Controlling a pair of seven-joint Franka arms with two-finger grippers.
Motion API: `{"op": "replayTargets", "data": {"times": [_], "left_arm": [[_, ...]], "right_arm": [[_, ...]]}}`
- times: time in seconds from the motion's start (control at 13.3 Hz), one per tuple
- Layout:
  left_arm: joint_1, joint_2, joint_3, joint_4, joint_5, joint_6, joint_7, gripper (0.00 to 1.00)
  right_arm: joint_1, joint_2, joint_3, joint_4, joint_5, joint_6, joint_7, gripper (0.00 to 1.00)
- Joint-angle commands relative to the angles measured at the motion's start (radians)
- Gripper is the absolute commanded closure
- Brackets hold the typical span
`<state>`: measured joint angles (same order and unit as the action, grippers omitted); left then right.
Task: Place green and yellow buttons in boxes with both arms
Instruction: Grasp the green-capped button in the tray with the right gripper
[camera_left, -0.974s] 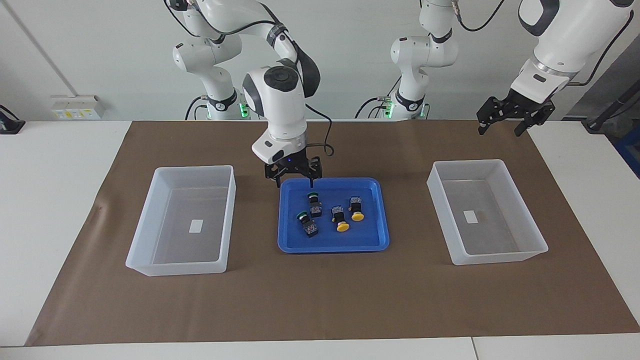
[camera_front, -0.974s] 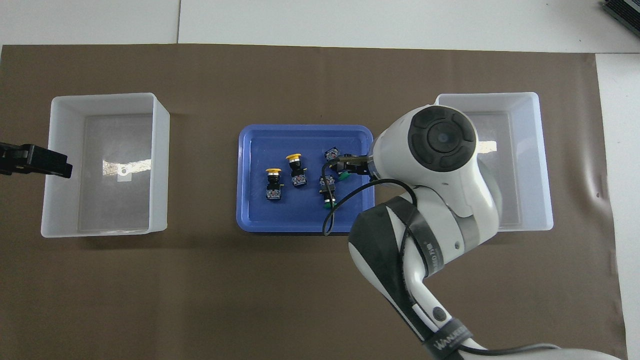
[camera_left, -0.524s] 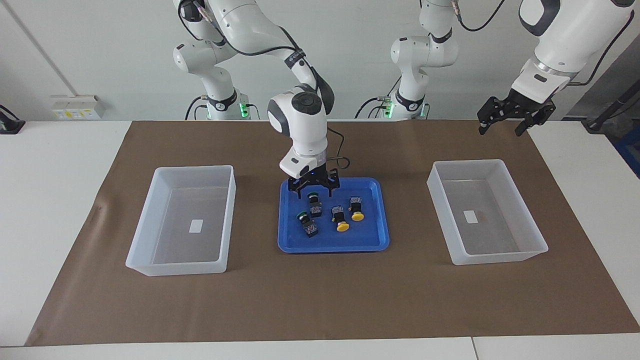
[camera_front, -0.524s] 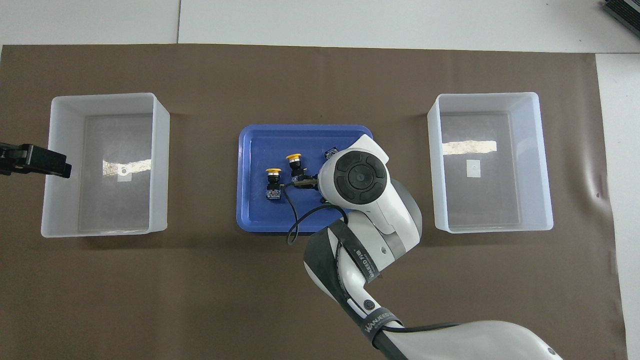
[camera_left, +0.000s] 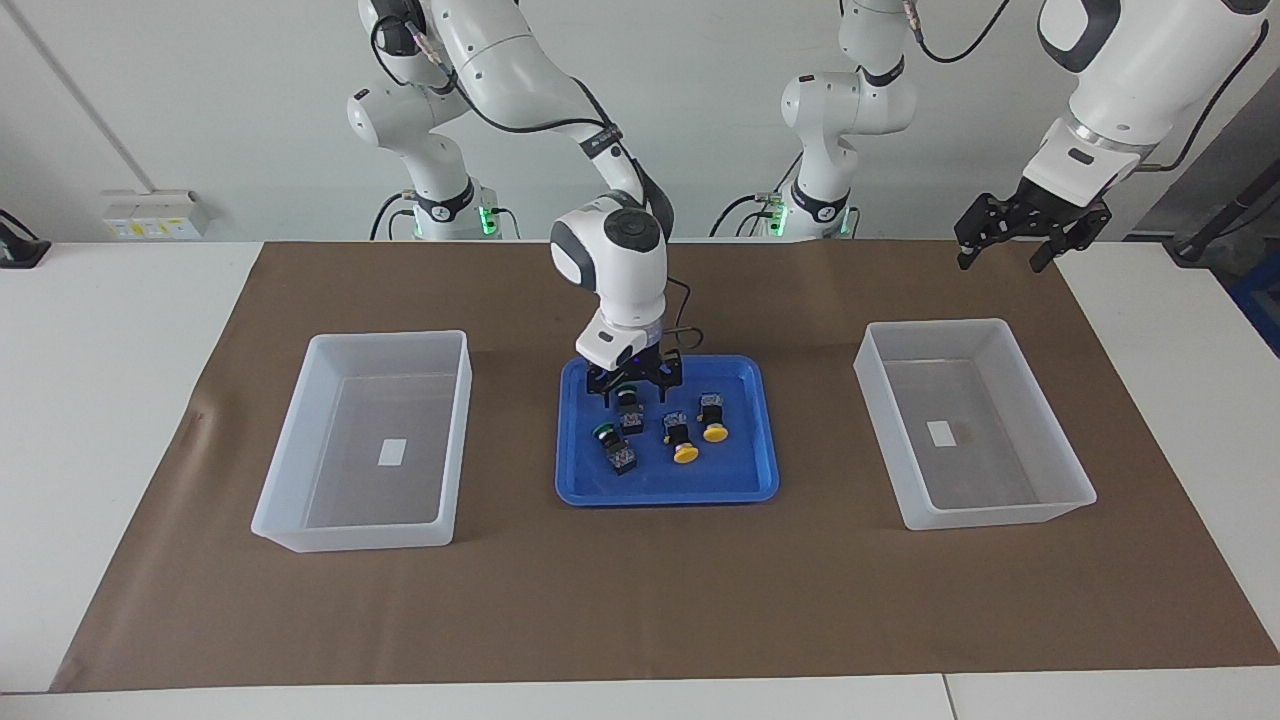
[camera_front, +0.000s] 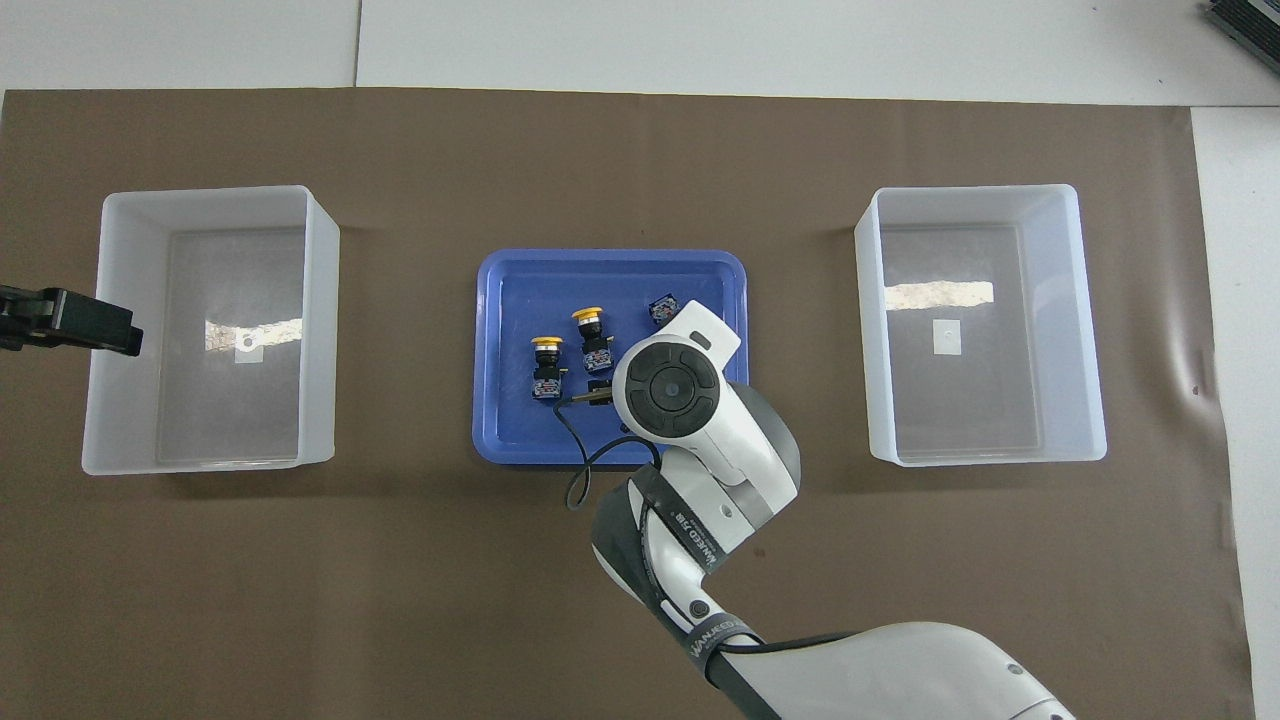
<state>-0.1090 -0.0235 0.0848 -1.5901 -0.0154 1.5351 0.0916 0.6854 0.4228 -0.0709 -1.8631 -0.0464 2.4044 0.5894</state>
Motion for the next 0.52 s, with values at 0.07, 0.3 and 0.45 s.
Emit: {"op": "replayTargets", "data": {"times": [0.07,0.3,0.45], "left_arm": [[0.0,-0.026,0.001,-0.031,0.012,0.019,-0.006,0.0],[0.0,-0.026,0.001,-0.031,0.012,0.019,-0.004,0.0],[0.0,-0.026,0.0,-0.033,0.012,0.019,-0.006,0.0]], "right_arm": [[-0.001,0.005,-0.001,-0.03,-0.029,0.042,0.018,0.3],[0.0,0.007,-0.001,-0.025,-0.027,0.036,0.038,1.0],[-0.012,-0.027,-0.001,-0.011,-0.027,-0.005,0.059,1.0]]}}
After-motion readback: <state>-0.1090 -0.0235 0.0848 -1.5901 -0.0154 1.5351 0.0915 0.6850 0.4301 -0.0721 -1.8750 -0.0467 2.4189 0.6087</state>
